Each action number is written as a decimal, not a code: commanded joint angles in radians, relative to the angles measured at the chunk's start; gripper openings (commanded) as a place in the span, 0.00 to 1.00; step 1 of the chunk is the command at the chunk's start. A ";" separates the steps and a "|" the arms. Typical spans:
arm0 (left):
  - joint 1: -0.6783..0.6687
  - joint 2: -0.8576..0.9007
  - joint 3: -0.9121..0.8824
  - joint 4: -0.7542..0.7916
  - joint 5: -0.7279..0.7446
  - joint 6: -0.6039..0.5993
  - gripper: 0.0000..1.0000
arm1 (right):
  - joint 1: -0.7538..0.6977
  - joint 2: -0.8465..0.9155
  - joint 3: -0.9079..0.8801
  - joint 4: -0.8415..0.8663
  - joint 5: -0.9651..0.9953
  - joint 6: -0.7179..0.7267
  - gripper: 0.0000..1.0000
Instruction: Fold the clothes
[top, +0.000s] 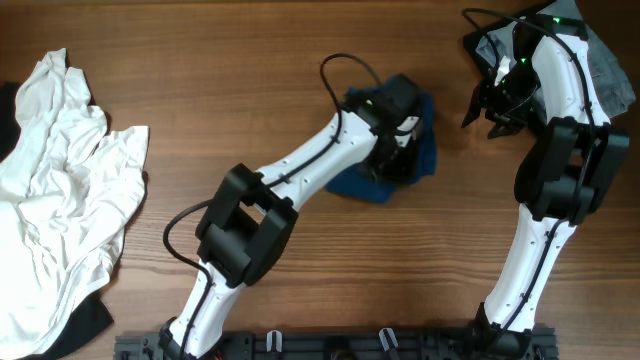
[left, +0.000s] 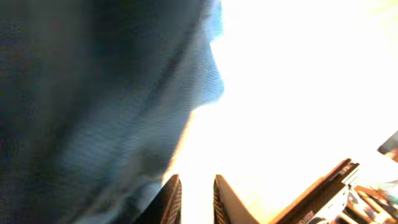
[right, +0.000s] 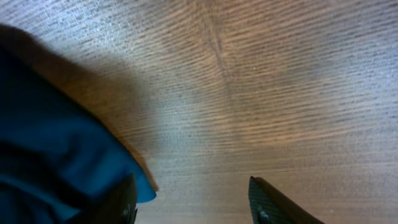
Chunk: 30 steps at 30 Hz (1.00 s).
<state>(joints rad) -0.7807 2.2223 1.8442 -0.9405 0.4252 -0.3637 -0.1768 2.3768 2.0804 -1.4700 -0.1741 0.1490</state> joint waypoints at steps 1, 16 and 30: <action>0.008 0.009 0.035 0.009 -0.038 0.003 0.07 | -0.001 -0.025 0.017 -0.004 0.018 -0.015 0.59; 0.109 -0.067 0.241 -0.143 -0.356 -0.094 0.10 | -0.001 -0.025 0.017 0.003 0.018 -0.017 0.61; 0.221 0.056 0.235 -0.333 -0.376 -0.139 0.04 | -0.001 -0.025 0.017 0.003 0.018 -0.019 0.62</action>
<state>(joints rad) -0.5701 2.1963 2.0735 -1.2755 0.0158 -0.4850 -0.1768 2.3768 2.0804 -1.4689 -0.1741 0.1444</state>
